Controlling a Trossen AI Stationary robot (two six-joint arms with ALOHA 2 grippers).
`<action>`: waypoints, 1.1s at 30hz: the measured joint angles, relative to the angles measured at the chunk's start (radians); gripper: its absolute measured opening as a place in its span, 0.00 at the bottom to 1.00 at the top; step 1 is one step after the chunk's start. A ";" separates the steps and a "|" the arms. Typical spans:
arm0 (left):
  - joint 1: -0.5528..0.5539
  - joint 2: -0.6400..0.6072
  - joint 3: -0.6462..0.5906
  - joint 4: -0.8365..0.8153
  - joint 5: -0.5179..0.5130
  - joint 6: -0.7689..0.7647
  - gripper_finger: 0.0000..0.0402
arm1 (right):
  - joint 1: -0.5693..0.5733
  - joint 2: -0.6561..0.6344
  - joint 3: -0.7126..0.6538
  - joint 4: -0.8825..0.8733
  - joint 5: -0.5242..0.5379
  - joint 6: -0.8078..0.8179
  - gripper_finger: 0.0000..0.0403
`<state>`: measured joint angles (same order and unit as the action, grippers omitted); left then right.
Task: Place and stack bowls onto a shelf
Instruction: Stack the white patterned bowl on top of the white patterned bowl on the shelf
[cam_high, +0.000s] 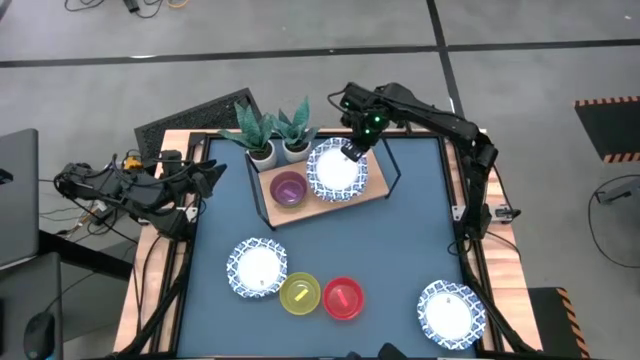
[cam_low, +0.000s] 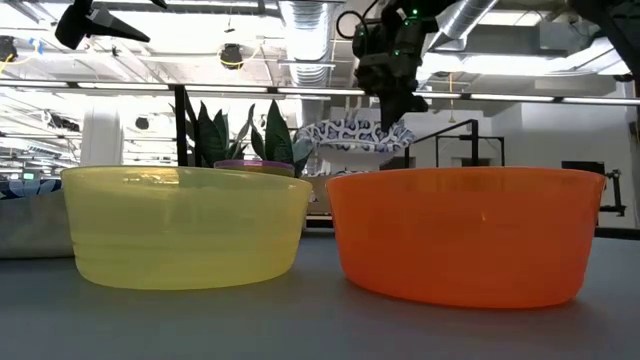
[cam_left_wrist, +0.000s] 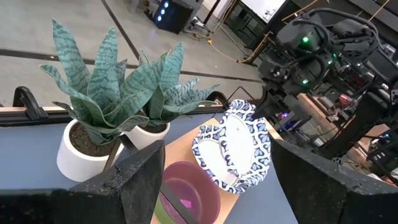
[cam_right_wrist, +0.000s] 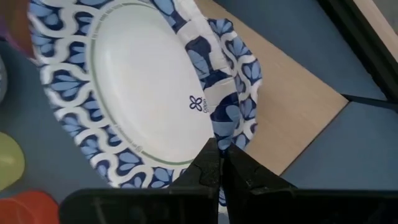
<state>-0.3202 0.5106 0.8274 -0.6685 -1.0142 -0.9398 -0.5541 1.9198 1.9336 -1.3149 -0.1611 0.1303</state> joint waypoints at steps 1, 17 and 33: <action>0.000 0.000 0.000 0.000 0.000 0.000 0.69 | 0.000 0.000 -0.006 0.011 0.000 0.000 0.06; 0.000 0.000 0.000 0.000 0.000 -0.008 0.69 | -0.010 0.035 -0.010 0.017 -0.023 -0.016 0.06; 0.000 0.000 0.000 0.001 0.005 -0.011 0.69 | -0.014 0.032 -0.009 0.017 -0.025 -0.054 0.15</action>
<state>-0.3199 0.5106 0.8272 -0.6678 -1.0088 -0.9512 -0.5686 1.9518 1.9247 -1.2980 -0.1864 0.0765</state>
